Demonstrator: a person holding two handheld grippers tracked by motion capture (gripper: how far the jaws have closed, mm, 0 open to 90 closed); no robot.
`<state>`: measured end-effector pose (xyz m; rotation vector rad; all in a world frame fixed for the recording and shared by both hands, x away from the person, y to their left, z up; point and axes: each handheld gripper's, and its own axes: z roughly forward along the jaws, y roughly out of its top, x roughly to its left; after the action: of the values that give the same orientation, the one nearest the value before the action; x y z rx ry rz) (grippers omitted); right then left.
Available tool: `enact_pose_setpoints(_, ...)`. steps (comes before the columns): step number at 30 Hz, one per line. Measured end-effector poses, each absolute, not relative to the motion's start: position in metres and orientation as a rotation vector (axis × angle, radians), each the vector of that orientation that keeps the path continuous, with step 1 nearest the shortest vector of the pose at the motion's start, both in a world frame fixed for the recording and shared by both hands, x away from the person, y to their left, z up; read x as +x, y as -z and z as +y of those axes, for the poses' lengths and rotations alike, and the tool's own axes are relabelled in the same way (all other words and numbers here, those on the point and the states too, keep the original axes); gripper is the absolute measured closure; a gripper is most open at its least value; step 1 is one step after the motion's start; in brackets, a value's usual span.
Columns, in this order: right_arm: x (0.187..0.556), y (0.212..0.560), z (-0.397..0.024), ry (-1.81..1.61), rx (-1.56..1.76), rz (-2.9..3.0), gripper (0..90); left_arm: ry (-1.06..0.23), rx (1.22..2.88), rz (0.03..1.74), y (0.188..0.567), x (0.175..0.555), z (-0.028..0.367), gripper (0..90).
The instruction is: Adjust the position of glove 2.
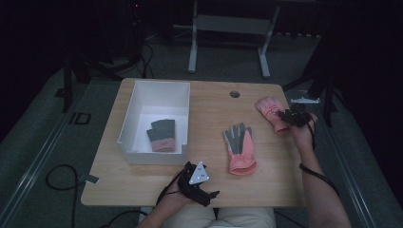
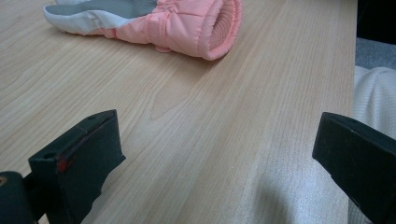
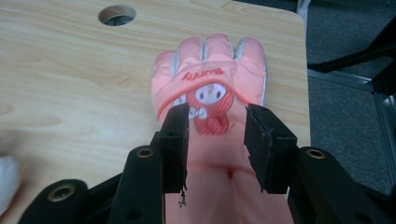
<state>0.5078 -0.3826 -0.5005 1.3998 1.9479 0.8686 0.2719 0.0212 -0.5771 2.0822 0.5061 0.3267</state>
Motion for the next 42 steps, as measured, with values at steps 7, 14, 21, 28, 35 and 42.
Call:
enact_pose_setpoints(7, 0.535, 0.506, -0.380, -0.815, 1.393, 1.989, 58.9, -0.343, 2.075, 0.522, 0.578, 0.272, 0.021, 1.1)
enact_pose_setpoints(14, 0.555, 0.519, -0.376, -0.656, 1.407, 2.068, 58.4, -0.339, 2.076, 0.536, 0.579, 0.273, 0.022, 1.1)
enact_pose_setpoints(21, 0.566, 0.519, -0.365, -0.505, 1.456, 2.142, 80.5, -0.361, 2.090, 0.518, 0.581, 0.271, 0.022, 1.1)
enact_pose_setpoints(28, 0.564, 0.500, -0.358, -0.474, 1.580, 2.109, 86.9, -0.348, 2.074, 0.507, 0.578, 0.271, 0.022, 1.1)
enact_pose_setpoints(35, 0.519, 0.459, -0.360, -0.583, 1.654, 1.992, 86.9, -0.353, 2.071, 0.507, 0.576, 0.271, 0.022, 1.1)
enact_pose_setpoints(42, 0.456, 0.439, -0.358, -0.644, 1.650, 1.916, 86.9, -0.357, 2.074, 0.504, 0.574, 0.271, 0.020, 1.1)
